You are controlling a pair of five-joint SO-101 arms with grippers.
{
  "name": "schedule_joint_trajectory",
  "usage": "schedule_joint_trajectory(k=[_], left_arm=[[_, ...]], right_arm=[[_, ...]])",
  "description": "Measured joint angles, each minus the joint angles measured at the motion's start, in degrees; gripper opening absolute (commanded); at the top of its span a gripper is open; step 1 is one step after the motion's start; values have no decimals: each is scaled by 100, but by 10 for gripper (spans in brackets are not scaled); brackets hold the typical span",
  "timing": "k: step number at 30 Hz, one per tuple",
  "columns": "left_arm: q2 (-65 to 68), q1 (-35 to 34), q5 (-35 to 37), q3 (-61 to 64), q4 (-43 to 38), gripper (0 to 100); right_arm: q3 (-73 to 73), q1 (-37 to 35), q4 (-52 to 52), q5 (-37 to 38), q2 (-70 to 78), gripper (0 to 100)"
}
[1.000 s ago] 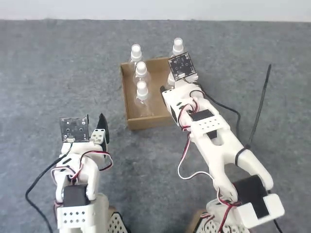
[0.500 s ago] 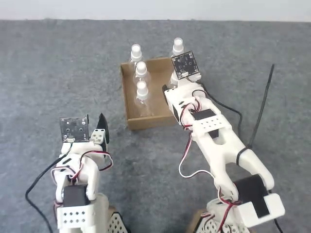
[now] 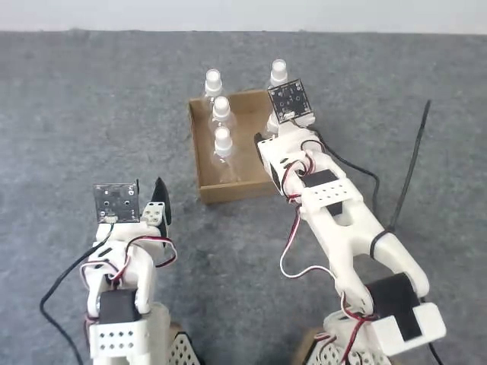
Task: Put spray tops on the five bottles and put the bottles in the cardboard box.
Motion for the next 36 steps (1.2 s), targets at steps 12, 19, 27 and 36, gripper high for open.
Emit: schedule_joint_trajectory(k=[12, 19, 27, 36], left_arm=[[0, 0, 0, 0, 0, 131], [0, 0, 0, 0, 0, 131], [0, 0, 0, 0, 0, 131], [0, 0, 0, 0, 0, 131]], right_arm=[[18, 35, 44, 9, 35, 233], [26, 18, 378, 9, 70, 303], [26, 18, 404, 9, 70, 304], [26, 18, 642, 9, 9, 323]])
